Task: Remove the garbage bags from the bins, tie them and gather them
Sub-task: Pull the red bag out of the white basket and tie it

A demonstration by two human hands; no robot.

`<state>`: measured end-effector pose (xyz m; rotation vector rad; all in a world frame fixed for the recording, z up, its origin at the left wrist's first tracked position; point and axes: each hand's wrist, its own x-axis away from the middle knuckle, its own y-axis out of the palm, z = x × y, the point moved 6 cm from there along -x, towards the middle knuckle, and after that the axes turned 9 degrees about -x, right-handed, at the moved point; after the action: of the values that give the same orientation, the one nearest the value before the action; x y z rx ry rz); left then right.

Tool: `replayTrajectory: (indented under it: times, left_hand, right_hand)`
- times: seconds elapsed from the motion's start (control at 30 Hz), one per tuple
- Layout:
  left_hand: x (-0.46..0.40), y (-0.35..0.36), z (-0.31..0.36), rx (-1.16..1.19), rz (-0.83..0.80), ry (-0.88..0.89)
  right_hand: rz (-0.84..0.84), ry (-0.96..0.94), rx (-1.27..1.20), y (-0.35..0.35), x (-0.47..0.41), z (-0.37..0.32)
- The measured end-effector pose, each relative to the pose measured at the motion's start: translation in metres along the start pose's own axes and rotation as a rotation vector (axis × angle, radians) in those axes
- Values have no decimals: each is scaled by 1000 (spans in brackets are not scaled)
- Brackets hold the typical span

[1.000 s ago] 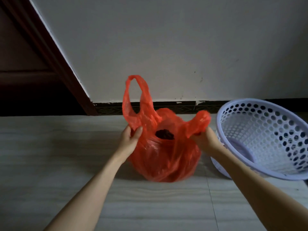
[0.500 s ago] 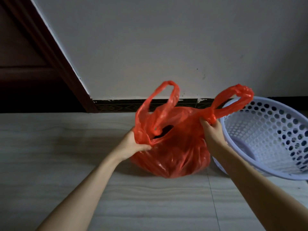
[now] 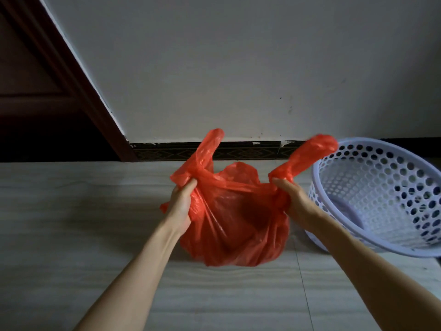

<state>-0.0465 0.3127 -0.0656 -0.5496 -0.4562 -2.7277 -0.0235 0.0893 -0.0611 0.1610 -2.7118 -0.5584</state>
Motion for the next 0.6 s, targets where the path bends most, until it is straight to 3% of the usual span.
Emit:
replayTrajectory:
  times: [0.1, 0.2, 0.27, 0.37, 0.43, 0.6]
  left_hand:
    - [1, 3, -7, 40, -13, -5]
    - [8, 12, -7, 32, -217, -35]
    - [9, 12, -6, -71, -241, 6]
    - [5, 6, 0, -276, -103, 143]
    - [4, 4, 3, -289, -28, 200]
    - [3, 6, 1, -324, 95, 320]
  right_hand:
    - [-202, -8, 389, 6, 4, 8]
    - [-114, -149, 702, 4, 3, 11]
    - [-24, -161, 537, -2, 3, 12]
    - [84, -60, 188, -5, 0, 19]
    - [173, -26, 51, -7, -1, 21]
    - [225, 6, 28, -5, -1, 27]
